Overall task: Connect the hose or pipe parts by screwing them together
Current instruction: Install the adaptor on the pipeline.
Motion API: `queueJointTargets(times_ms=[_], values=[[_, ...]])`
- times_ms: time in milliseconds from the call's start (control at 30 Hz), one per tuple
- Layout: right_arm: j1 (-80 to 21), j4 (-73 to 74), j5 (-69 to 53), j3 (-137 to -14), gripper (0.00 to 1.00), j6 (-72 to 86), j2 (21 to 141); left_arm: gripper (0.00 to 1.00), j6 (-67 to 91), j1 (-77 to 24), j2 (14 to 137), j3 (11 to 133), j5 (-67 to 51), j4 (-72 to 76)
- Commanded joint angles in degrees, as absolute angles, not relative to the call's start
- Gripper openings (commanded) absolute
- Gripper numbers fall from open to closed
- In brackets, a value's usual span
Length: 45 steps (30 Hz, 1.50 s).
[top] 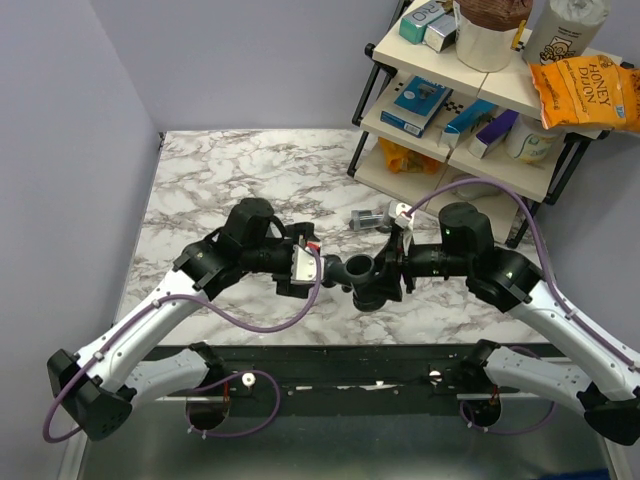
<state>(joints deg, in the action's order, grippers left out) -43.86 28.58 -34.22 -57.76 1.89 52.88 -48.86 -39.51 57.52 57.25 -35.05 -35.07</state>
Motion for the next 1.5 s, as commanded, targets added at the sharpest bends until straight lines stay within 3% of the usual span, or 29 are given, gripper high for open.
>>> queueJointTargets(times_ms=[0, 200, 533, 900, 1133, 1233, 1267, 1367, 1467], values=[[-43.9, 34.0, -43.9, -61.9, 0.33, -5.6, 52.9, 0.99, -54.5, -39.3, 61.4, 59.2, -42.6, -37.3], [-43.9, 38.0, -41.9, -64.2, 0.33, -10.2, 53.9, 0.99, -60.9, -39.5, 66.5, 64.3, -50.9, -51.0], [-43.9, 35.2, -39.3, -62.6, 0.31, -11.7, 55.4, 0.99, -51.6, -41.0, 67.8, 65.6, -55.0, -50.3], [-43.9, 31.2, -41.0, -62.2, 0.31, -9.1, 54.7, 0.99, -35.8, -41.3, 68.7, 56.2, -48.1, -26.7], [-43.9, 30.3, -41.1, -61.1, 0.31, -7.9, 54.3, 0.99, -35.1, -41.3, 68.8, 56.6, -50.4, -24.4], [-43.9, 30.1, -40.1, -60.5, 0.31, -7.4, 54.1, 0.85, -37.5, -41.3, 68.8, 57.4, -51.9, -26.9], [-43.9, 30.1, -38.9, -60.1, 0.31, -6.9, 54.0, 0.72, -38.5, -41.3, 68.8, 57.7, -52.2, -28.9], [-43.9, 30.1, -37.6, -59.3, 0.31, -5.7, 53.6, 0.59, -41.1, -41.3, 68.6, 57.9, -52.0, -31.9], [-43.9, 30.1, -34.6, -58.1, 0.3, -3.6, 53.1, 0.57, -42.3, -41.3, 67.6, 57.7, -51.8, -33.2]])
